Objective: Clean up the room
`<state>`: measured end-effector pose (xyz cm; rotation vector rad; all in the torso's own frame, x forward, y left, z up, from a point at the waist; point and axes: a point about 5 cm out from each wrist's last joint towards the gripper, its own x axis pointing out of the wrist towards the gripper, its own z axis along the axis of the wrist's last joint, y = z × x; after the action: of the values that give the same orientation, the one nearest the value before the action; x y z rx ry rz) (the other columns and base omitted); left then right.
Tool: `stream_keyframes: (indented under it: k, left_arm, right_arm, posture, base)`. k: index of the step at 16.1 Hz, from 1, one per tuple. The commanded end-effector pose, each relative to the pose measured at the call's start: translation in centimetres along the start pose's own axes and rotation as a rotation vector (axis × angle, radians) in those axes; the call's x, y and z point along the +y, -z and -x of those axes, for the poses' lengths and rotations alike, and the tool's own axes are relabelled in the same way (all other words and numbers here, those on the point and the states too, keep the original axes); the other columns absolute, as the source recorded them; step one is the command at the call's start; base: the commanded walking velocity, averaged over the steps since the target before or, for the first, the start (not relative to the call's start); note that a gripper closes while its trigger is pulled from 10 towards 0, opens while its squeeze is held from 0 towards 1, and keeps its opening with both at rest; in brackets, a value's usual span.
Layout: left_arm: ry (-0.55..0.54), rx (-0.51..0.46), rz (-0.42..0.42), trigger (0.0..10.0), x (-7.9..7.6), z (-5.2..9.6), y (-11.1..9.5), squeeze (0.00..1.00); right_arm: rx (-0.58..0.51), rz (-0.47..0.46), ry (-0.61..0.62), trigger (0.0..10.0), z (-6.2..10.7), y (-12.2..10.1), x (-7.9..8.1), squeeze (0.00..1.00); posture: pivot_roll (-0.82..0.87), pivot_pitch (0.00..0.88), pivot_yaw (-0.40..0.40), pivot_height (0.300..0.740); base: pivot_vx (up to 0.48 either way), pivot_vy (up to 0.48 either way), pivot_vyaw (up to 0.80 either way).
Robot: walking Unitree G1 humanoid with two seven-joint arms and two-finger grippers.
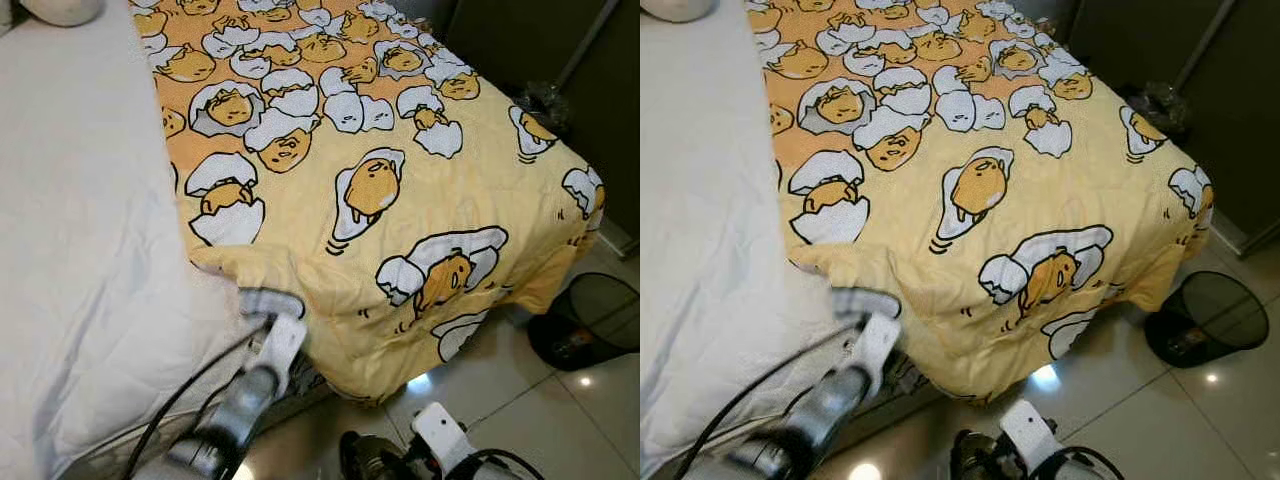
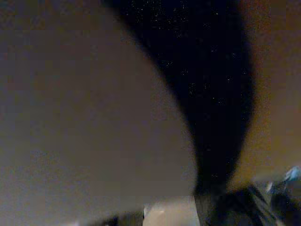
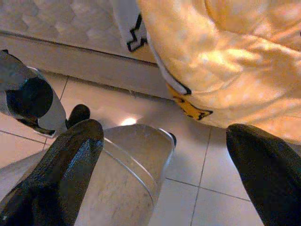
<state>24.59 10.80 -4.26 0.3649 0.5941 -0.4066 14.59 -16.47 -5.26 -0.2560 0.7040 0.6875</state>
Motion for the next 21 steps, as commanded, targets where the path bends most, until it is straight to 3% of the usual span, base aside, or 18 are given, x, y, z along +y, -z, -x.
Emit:
stream_keyframes:
  k: [1,4,5,8,16,21]
  left_arm:
    - [0.033,0.046,-0.039,0.0,-0.1,1.0,2.5,0.0]
    - [-0.025,0.101,0.011,0.0,1.4,2.6,5.3,0.0]
    - [-0.054,0.103,0.037,9.8,1.8,2.8,5.6,0.0]
    - [-0.076,0.049,0.044,10.0,2.2,2.6,4.8,0.0]
    - [-0.092,0.064,0.045,10.0,2.8,2.9,5.2,0.0]
    - [-0.174,-0.067,0.133,10.0,3.7,2.3,2.8,0.0]
  right_arm:
    - [0.035,-0.025,0.001,10.0,0.1,1.1,0.4,0.02]
    - [0.031,-0.037,0.0,10.0,-0.5,0.9,0.1,0.02]
    - [0.028,-0.036,-0.005,10.0,-0.7,0.8,0.0,0.02]
    - [0.018,-0.03,-0.009,10.0,-1.3,0.5,-0.4,0.02]
    - [0.004,-0.032,0.006,10.0,-2.0,0.0,-0.7,0.02]
    - [-0.012,-0.033,0.018,10.0,-2.1,-0.1,-0.9,0.02]
  posture:
    - [-0.22,0.086,0.006,0.735]
    - [-0.17,0.062,0.022,0.735]
    - [-0.15,0.052,0.026,0.735]
    - [-0.14,0.026,0.033,0.735]
    - [-0.15,0.014,0.049,0.735]
    - [-0.14,0.025,0.048,0.735]
  base:
    - [0.0,0.0,0.0]
    - [0.0,0.0,0.0]
    - [0.0,0.0,0.0]
    - [0.0,0.0,0.0]
    - [-0.288,0.0,0.0]
    - [0.0,0.0,0.0]
